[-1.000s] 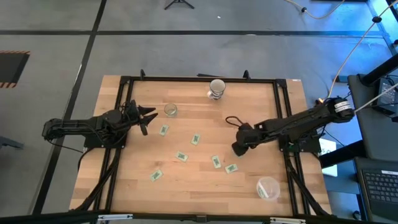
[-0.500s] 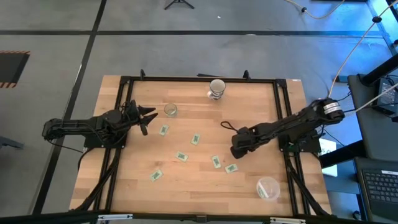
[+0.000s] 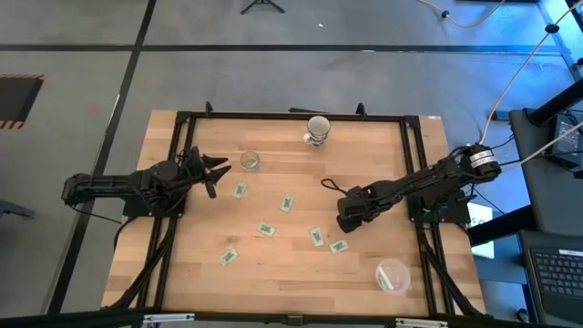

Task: Pick and place Stevia / Truvia into bins
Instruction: Put the green stevia packet into the transparent container

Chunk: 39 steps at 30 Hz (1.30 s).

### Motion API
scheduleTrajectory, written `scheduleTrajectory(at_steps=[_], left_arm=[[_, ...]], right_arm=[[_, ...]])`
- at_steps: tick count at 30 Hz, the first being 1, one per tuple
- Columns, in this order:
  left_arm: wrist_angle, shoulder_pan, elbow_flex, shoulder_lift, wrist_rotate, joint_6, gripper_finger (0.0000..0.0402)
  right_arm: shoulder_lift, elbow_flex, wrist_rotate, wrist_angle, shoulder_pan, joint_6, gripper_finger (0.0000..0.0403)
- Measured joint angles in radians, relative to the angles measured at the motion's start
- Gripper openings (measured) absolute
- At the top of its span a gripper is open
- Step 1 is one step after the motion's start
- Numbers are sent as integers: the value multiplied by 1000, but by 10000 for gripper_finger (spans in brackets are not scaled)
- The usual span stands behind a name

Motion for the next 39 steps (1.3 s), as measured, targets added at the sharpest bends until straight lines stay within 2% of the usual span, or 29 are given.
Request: scheduleTrajectory(at_steps=[12,29,39], left_arm=[[0,0,0,0,0,0,143],[0,0,0,0,0,0,143],[0,0,0,0,0,0,143]], right_arm=[[3,-2,-9,9,0,0,84],[-3,40,-11,-59,2,-48,80],[-5,43,-4,-64,2,-49,41]])
